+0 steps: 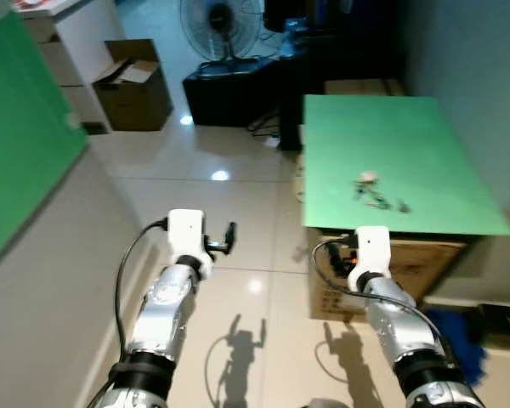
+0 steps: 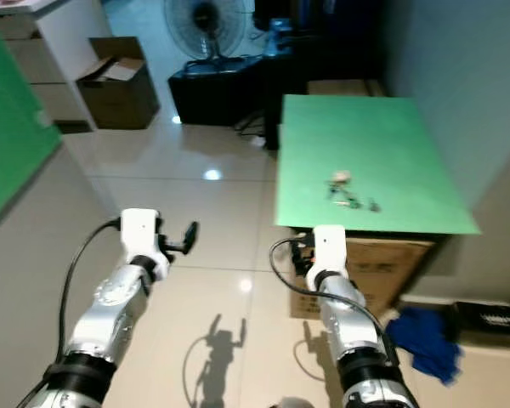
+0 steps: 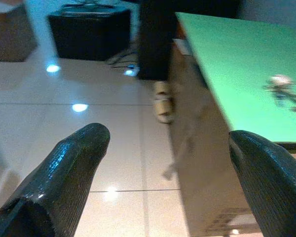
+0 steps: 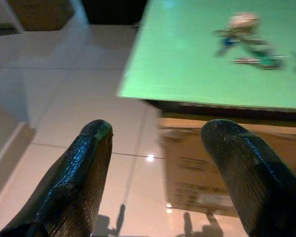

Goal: Hang keys on a hook

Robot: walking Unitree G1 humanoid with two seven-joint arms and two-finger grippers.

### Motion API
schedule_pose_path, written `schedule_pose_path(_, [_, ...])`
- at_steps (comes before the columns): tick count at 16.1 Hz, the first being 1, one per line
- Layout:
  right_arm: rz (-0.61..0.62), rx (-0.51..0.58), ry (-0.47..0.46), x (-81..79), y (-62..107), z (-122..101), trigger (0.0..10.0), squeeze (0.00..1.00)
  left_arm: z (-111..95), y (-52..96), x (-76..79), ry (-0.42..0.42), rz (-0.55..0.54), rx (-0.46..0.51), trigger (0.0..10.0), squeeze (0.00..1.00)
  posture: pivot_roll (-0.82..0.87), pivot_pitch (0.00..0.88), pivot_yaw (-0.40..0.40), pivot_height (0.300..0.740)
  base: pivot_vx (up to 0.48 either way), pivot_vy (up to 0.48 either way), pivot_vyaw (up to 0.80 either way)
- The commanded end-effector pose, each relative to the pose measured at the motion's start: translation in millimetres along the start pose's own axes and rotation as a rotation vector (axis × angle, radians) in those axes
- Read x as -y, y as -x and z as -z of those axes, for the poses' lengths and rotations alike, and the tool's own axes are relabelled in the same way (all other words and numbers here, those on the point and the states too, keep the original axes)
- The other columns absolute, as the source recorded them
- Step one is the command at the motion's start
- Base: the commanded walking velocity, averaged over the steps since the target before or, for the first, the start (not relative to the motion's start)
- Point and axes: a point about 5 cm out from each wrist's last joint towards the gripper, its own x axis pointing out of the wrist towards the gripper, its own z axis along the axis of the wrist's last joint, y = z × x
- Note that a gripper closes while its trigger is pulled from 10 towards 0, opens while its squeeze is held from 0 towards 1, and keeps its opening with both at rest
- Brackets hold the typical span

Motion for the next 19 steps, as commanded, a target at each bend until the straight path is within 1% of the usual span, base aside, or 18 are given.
schedule_pose_path(1, [-0.009, 0.004, -0.004, -5.2, -0.5, -0.2, 10.0, 0.0, 0.8, -0.1, -6.0, -0.02, -0.017, -0.01, 10.0, 0.0, -0.2, 0.0, 0.103, 0.74, 0.0, -0.48, 0.0])
schedule_pose_path(6, [-0.009, 0.009, -0.006, -5.6, -0.2, 0.3, 10.0, 0.0, 0.8, -1.2, -5.4, -0.022, -0.019, -0.013, 10.0, 0.0, -0.2, 0.0, 0.103, 0.74, 0.0, -0.48, 0.0])
schedule_pose_path(8, [-0.011, 0.008, -0.005, -6.1, 0.0, 0.6, 10.0, 0.0, 0.7, -1.6, -7.3, -0.021, -0.038, -0.01, 10.0, 0.0, -0.2, 0.0, 0.103, 0.74, 0.0, -0.48, 0.0])
schedule_pose_path(9, [-0.012, 0.008, -0.004, -6.6, 0.1, 0.9, 10.0, 0.0, 1.8, -1.2, -9.0, -0.004, -0.053, -0.017, 10.0, 0.0, -0.2, 0.0, 0.103, 0.74, 0.0, 0.0, 0.0])
schedule_pose_path(12, [-0.017, 0.004, -0.001, -7.0, 0.3, 1.4, 10.0, 0.0, 0.0, -1.1, -8.3, -0.024, -0.039, -0.006, 10.0, 0.0, -0.2, 0.0, 0.102, 0.74, 0.0, 0.0, 0.0])
schedule_pose_path(14, [-0.017, 0.003, 0.0, -7.2, 0.5, 1.9, 10.0, 0.0, -0.8, -1.1, -6.3, -0.044, -0.026, -0.002, 10.0, 0.0, -0.2, 0.0, 0.103, 0.74, 0.452, 0.0, 0.0])
schedule_pose_path(19, [-0.016, 0.001, 0.005, -7.4, 0.9, 2.8, 10.0, 0.0, 0.3, -1.0, -7.6, -0.037, -0.04, -0.004, 10.0, 0.0, -0.2, 0.0, 0.104, 0.74, 0.48, 0.0, 0.0])
